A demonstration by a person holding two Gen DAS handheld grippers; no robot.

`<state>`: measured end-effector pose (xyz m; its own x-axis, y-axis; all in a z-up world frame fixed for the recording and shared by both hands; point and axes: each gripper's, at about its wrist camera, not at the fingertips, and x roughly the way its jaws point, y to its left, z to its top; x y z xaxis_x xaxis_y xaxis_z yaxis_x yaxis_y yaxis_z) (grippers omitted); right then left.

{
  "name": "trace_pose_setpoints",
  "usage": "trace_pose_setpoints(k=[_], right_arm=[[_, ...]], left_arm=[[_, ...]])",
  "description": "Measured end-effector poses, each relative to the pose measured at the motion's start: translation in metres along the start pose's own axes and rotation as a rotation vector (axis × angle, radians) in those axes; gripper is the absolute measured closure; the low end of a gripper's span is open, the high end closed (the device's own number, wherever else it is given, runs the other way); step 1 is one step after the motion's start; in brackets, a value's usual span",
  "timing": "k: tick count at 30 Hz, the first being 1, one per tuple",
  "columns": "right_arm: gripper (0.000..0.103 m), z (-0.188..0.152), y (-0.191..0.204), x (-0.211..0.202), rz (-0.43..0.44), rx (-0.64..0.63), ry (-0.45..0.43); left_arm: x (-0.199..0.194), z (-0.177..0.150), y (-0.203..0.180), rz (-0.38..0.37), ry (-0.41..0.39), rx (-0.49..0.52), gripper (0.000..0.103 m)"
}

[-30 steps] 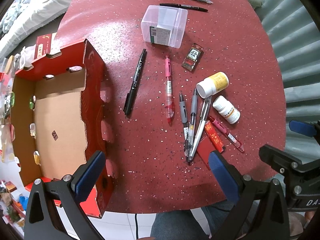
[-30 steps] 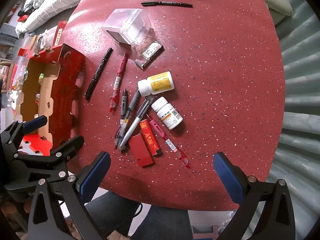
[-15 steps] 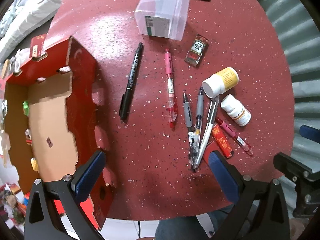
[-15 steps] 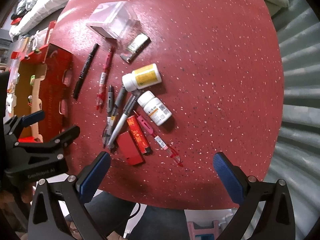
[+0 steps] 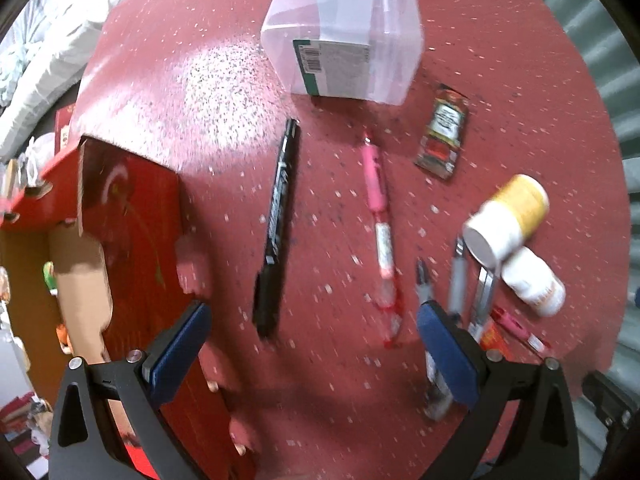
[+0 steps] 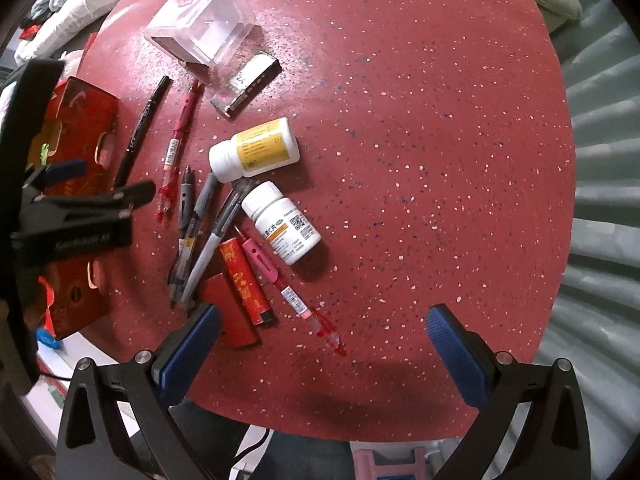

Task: Organize rigid objects
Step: 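Grasp the black marker with the left gripper while the right grasps a white pill bottle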

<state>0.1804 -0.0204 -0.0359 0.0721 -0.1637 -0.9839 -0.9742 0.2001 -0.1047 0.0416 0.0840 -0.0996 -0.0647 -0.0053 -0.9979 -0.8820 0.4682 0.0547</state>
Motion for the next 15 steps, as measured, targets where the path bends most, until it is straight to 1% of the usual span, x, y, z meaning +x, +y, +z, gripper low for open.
trace_pose_setpoints(k=[1,2,6,12,15], right_arm=[[0.000,0.000,-0.001,0.000,0.002,0.000,-0.002],[0.000,0.001,-0.001,0.001,0.004,-0.001,-0.005],[0.000,0.002,0.000,0.004,0.009,-0.016,-0.009],[0.000,0.006,0.000,0.014,0.016,-0.026,-0.015],[0.000,0.007,-0.001,0.014,0.020,-0.019,-0.016]], left_arm=[[0.003,0.003,0.001,0.004,0.003,-0.005,0.000],[0.006,0.010,0.003,0.033,-0.002,-0.009,0.000],[0.008,0.022,0.004,0.087,-0.044,0.012,0.000],[0.015,0.038,0.014,0.168,-0.051,0.028,0.000],[0.021,0.043,0.011,0.210,-0.061,0.040,0.000]])
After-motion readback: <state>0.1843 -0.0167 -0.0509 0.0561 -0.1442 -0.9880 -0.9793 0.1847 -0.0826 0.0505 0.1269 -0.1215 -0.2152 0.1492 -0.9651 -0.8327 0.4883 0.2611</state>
